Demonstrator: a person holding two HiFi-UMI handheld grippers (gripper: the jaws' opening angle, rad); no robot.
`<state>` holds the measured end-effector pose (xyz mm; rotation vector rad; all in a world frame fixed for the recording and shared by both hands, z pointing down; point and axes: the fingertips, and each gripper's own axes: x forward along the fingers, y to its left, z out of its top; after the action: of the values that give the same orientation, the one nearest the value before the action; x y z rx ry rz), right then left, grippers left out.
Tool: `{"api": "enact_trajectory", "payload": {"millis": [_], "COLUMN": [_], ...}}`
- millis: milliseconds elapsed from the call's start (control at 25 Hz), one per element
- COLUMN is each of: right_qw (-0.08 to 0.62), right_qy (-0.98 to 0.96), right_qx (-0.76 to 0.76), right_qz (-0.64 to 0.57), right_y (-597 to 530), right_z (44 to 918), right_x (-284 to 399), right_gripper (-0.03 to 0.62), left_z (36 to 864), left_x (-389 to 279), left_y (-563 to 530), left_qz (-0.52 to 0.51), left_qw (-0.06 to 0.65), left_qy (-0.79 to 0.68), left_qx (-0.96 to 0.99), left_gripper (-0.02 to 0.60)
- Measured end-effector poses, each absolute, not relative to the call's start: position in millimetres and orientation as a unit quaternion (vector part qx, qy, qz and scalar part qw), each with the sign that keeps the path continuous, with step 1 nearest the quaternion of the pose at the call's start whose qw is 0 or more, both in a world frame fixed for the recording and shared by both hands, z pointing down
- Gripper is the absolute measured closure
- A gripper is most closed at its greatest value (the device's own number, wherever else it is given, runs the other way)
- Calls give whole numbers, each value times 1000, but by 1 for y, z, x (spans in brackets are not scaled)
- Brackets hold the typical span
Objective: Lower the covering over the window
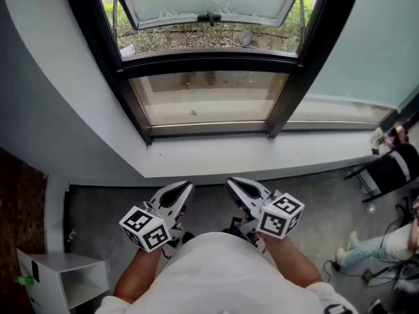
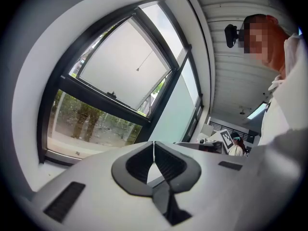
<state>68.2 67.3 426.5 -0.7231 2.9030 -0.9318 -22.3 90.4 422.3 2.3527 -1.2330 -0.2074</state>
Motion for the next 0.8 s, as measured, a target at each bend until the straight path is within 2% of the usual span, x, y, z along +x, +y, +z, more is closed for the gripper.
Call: {"api": "enact_trajectory", "payload": {"millis": [560, 800], "right_qw": [0, 0], "right_qy": [920, 920], "right_qx": [-250, -263], "right_qz": [-301, -293], "right_y": [63, 63], "right_z": [435, 436], "right_x": [52, 40], "right_gripper": [566, 516], "left_z": [428, 431], "left_x": [-45, -60], "left_y": [95, 97], "left_qz": [-72, -66], "left_qw": [240, 241], "left_qy": [-447, -437], "left_qx": [859, 864], "left_gripper": [557, 557]}}
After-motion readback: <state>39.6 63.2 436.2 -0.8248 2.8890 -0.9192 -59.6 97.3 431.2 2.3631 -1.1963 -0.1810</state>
